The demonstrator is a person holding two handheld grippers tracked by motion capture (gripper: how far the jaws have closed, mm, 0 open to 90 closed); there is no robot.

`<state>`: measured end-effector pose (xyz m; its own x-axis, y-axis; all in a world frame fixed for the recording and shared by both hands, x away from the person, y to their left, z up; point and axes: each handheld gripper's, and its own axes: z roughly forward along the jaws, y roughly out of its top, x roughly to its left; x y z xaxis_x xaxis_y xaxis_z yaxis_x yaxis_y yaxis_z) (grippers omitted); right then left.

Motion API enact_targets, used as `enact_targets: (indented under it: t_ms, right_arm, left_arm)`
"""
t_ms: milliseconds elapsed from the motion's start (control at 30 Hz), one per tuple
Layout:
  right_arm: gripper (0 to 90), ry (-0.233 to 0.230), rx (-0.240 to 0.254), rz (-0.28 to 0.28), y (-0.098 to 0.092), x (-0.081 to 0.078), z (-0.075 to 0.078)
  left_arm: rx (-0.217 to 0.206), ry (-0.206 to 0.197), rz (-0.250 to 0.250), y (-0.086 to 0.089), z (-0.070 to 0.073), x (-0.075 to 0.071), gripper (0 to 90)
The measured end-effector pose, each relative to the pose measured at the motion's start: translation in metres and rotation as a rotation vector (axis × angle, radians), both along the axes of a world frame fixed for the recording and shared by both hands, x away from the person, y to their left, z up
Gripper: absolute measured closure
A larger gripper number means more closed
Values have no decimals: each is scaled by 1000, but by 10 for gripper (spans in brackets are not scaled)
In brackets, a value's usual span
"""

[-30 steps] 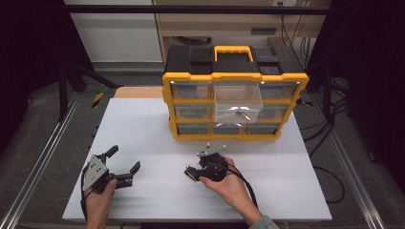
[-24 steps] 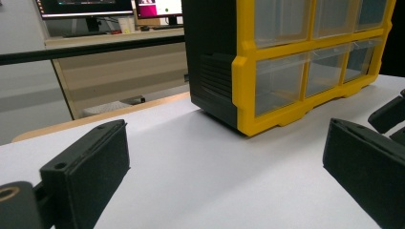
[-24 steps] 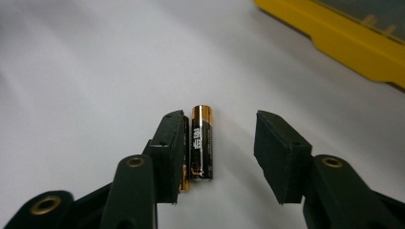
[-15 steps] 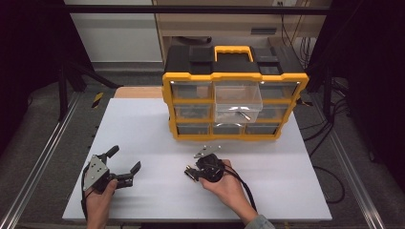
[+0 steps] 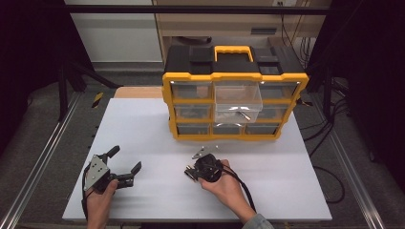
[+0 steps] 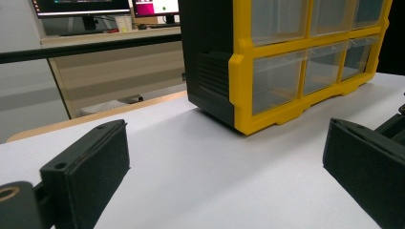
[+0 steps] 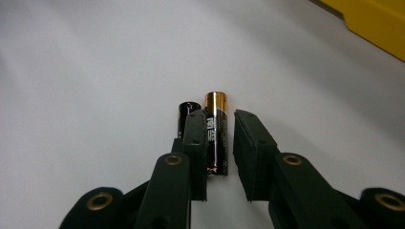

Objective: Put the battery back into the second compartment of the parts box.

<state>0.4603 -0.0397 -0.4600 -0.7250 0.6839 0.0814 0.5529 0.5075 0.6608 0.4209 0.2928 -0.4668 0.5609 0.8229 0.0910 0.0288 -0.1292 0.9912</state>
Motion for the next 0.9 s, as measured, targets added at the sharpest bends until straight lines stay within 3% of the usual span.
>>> enact_targets:
  t_ms: [433,533,633,700,800,900]
  right_arm:
    - [766,-2,-20,-9,-1,4,-6]
    - [765,13,-13,-33,-1,5,-8]
    - [763,-6,-23,-14,-2,6,-10]
    - [761,7,-20,-36,0,5,-10]
    - [763,-17,-37,-13,-1,5,-12]
    - [768,-14,-38,-29,0,3,-11]
  left_arm:
    - [-1,0,1,0,0,0,15]
    - [1,0,1,0,0,0,15]
    - [0,0,1,0,0,0,15]
    - [1,0,1,0,0,0,15]
    - [2,0,1,0,0,0,15]
    - [1,-1,1,0,0,0,15]
